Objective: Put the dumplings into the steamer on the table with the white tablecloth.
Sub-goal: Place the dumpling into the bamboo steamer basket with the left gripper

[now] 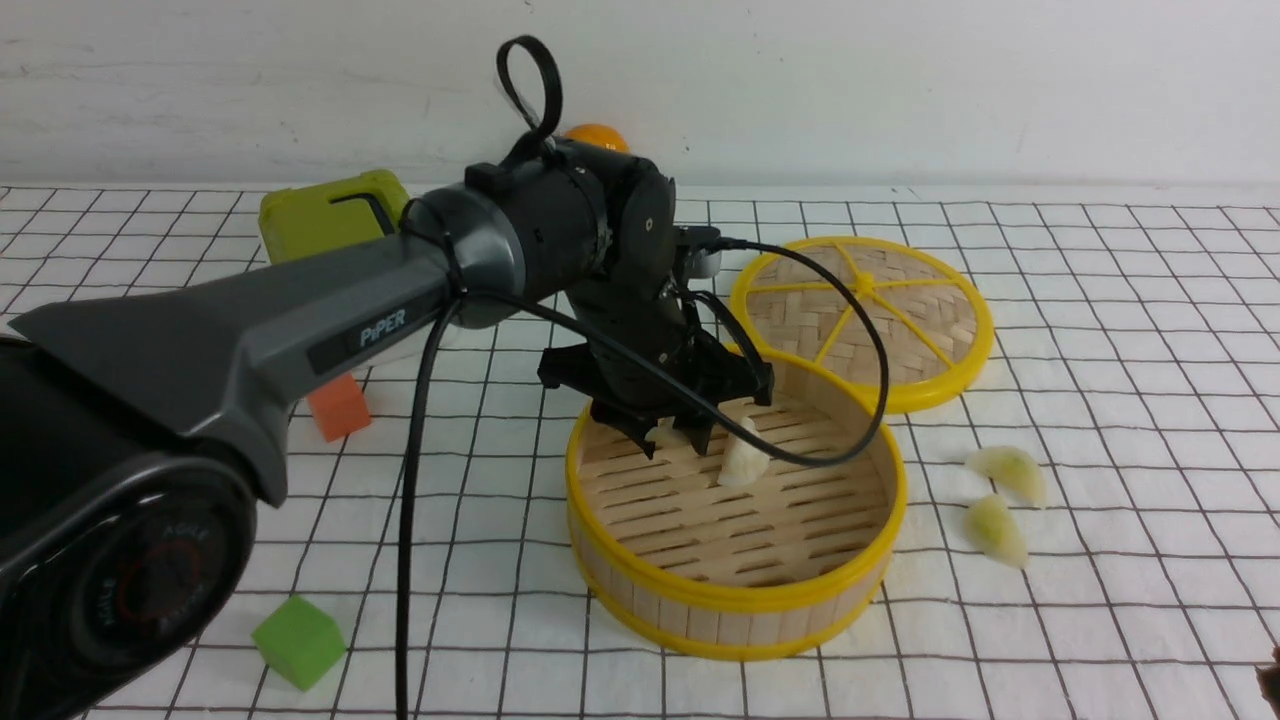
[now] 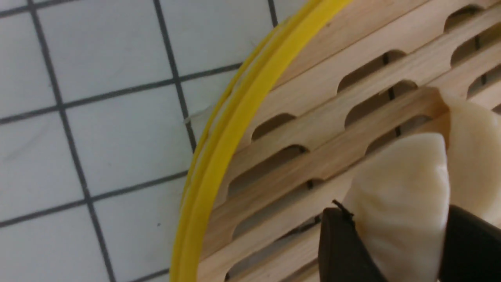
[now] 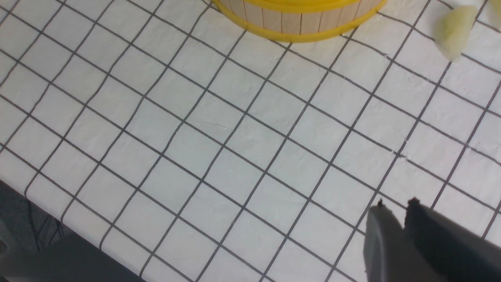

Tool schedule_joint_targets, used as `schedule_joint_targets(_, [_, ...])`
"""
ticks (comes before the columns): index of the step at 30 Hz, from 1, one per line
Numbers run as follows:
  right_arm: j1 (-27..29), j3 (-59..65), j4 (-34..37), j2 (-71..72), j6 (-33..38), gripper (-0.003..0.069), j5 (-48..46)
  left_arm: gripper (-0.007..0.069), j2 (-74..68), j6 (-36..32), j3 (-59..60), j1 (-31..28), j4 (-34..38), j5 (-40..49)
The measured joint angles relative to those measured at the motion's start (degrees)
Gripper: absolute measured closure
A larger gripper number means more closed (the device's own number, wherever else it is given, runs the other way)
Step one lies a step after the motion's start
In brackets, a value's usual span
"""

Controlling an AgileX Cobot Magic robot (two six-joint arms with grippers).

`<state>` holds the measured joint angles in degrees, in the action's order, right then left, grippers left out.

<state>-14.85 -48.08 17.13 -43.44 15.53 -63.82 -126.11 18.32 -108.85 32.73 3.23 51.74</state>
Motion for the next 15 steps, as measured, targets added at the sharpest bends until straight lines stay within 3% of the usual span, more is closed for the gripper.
schedule_joint_targets(3, [0.00, 0.00, -0.19, 0.00, 0.00, 0.0576, -0.11, 0.0317, -0.26, 0.00, -0.12, 0.00, 0.00, -1.37])
schedule_joint_targets(10, [0.00, 0.00, -1.04, 0.00, 0.00, 0.0569, -0.05, 0.0131, -1.18, 0.04, -0.24, 0.00, -0.65, 1.82])
schedule_joint_targets(15, [0.00, -1.29, -1.29, -0.27, -0.07, 0.0568, 0.09, 0.0101, 2.54, -1.65, -0.24, 0.00, -3.85, 7.78])
